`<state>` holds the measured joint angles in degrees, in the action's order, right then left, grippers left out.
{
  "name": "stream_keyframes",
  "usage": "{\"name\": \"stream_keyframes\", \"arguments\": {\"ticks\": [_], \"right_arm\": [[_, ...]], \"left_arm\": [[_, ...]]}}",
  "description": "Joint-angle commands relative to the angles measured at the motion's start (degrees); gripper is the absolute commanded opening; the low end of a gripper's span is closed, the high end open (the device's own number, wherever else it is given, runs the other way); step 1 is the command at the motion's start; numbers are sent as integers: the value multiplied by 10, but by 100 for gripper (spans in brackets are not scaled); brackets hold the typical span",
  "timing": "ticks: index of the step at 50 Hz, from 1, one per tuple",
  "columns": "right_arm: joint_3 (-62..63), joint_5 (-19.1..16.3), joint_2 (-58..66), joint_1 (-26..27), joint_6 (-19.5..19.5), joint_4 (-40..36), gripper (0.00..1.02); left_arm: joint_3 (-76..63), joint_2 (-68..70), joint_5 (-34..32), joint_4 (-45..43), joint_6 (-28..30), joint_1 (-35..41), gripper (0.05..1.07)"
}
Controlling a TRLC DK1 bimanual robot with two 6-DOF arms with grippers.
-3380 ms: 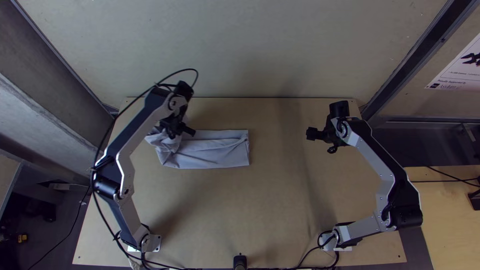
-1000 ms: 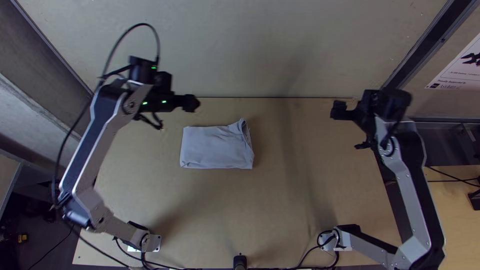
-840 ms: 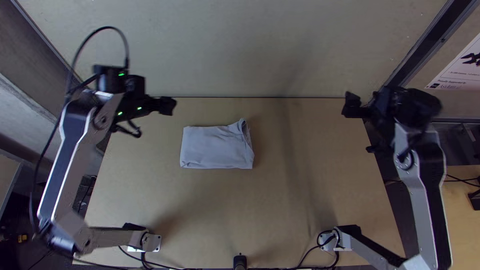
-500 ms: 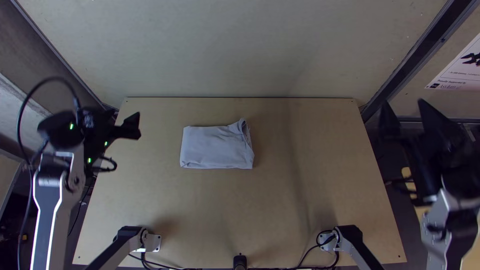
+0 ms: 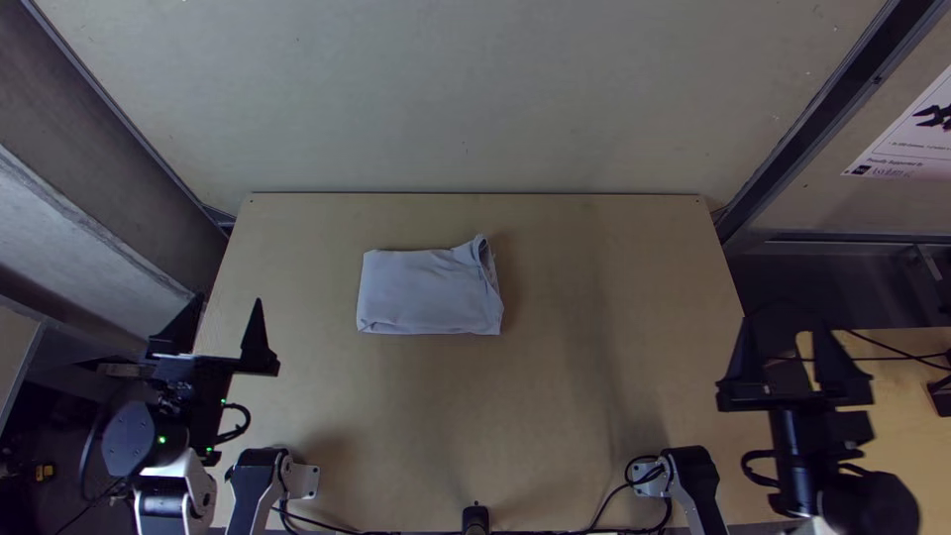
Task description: Fold the t-shirt
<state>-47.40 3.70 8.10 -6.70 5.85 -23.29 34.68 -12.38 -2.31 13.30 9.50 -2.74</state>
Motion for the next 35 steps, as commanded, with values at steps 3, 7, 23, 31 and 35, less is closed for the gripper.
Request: {"name": "stream_keyframes", "arguments": {"ticks": [3, 7, 23, 31, 35], "right_arm": [[90, 5, -36, 5, -23, 48, 99], [162, 5, -60, 4, -23, 99, 99], [387, 6, -84, 2, -32, 199, 99], [460, 6, -82, 23, -18, 221, 99], [460, 3, -75, 46, -31, 219, 99]], "left_arm": [[-110, 103, -1, -57, 3, -2, 103], [-149, 126, -1, -55, 4, -2, 103], [-293, 126, -2, -115, 3, -1, 103], [-334, 118, 6, -118, 17, -8, 103], [-345, 126, 6, -129, 10, -10, 103]]}}
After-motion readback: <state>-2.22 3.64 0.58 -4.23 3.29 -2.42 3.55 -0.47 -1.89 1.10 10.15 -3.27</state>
